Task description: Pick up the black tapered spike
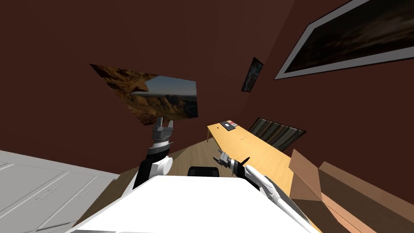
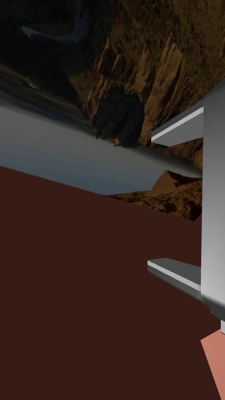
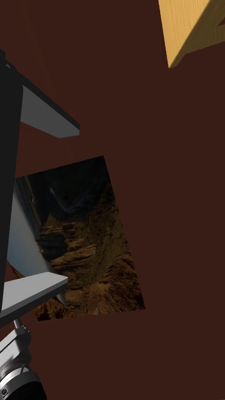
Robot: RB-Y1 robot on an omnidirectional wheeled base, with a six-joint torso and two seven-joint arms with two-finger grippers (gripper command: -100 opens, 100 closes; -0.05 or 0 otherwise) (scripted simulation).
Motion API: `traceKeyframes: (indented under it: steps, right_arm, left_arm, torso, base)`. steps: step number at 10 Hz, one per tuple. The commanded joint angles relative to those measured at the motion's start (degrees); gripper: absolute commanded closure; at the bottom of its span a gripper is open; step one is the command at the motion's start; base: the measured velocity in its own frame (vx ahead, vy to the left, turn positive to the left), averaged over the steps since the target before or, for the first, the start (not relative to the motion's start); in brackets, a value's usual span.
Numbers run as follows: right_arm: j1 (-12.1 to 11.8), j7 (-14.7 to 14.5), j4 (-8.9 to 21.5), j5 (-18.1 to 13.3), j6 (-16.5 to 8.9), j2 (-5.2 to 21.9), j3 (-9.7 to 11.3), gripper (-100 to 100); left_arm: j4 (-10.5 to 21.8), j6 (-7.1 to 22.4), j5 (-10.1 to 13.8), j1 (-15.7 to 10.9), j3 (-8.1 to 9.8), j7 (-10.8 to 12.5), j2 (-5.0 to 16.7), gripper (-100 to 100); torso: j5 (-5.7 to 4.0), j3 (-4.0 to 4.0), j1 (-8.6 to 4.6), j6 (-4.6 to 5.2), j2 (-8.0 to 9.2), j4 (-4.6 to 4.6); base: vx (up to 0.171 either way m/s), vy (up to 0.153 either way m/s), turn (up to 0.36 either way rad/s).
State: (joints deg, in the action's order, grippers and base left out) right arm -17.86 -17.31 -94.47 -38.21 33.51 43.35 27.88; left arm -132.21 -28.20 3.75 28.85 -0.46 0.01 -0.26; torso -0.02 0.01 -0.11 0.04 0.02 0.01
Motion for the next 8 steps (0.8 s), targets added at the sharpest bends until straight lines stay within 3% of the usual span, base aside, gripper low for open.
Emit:
traceKeyframes:
  steps: [1,2,3,4,5,6,7,8]
  right_arm:
    - [-0.12,-1.04,2.34,-0.97,0.52,1.09,0.37,-100]
    - [-0.09,-2.42,3.7,-3.34,0.24,3.1,1.74,-100]
    - [-0.09,-2.42,4.92,-3.34,0.24,3.1,1.74,-100]
    - [-0.12,-3.79,7.48,-5.68,-0.1,4.62,3.08,-100]
    - [-0.12,-3.79,7.48,-5.68,-0.1,5.08,3.08,-100]
    - [-0.21,-5.13,10.0,-7.98,-0.47,7.04,4.38,-100]
    - [-0.21,-5.13,10.0,-7.98,-0.47,7.04,4.38,-100]
    - [-0.33,-6.45,11.72,-10.24,-0.87,8.95,5.63,-100]
  left_arm:
    - [0.0,0.0,0.0,0.0,0.0,0.0,0.0,0]
    - [0.0,0.0,0.0,0.01,0.01,0.0,0.0,0]
    - [0.0,0.0,0.0,0.0,0.0,0.0,0.0,0]
    - [0.0,0.0,0.0,0.01,0.01,0.0,0.0,0]
    - [0.0,0.0,0.0,0.0,0.0,0.0,0.0,0]
    - [0.0,0.0,0.0,0.01,0.01,0.0,0.0,0]
    - [0.0,0.0,0.0,0.0,0.0,0.0,0.0,0]
    - [0.0,0.0,0.0,0.01,0.01,0.0,0.0,0]
  torso:
    - [0.0,0.0,0.0,0.0,0.0,0.0]
    - [0.0,0.01,-0.01,0.07,0.01,0.0]
    - [-0.01,0.01,-0.02,0.01,0.01,0.0]
    - [-0.01,0.0,-0.03,0.07,0.01,0.0]
    - [0.0,0.01,-0.04,0.03,0.03,0.0]
    - [0.0,0.02,-0.03,0.07,0.03,0.01]
    - [0.0,0.02,-0.03,0.03,0.03,0.01]
    - [-0.01,0.02,-0.04,0.08,0.03,0.01]
  base:
    - [-0.004,-0.026,0.16]
    - [-0.007,-0.027,0.308]
    - [-0.006,-0.029,0.151]
    - [-0.01,-0.026,0.307]
    - [-0.012,-0.029,0.148]
    - [-0.012,-0.029,0.299]
    - [-0.012,-0.032,0.15]
    - [-0.017,-0.029,0.274]
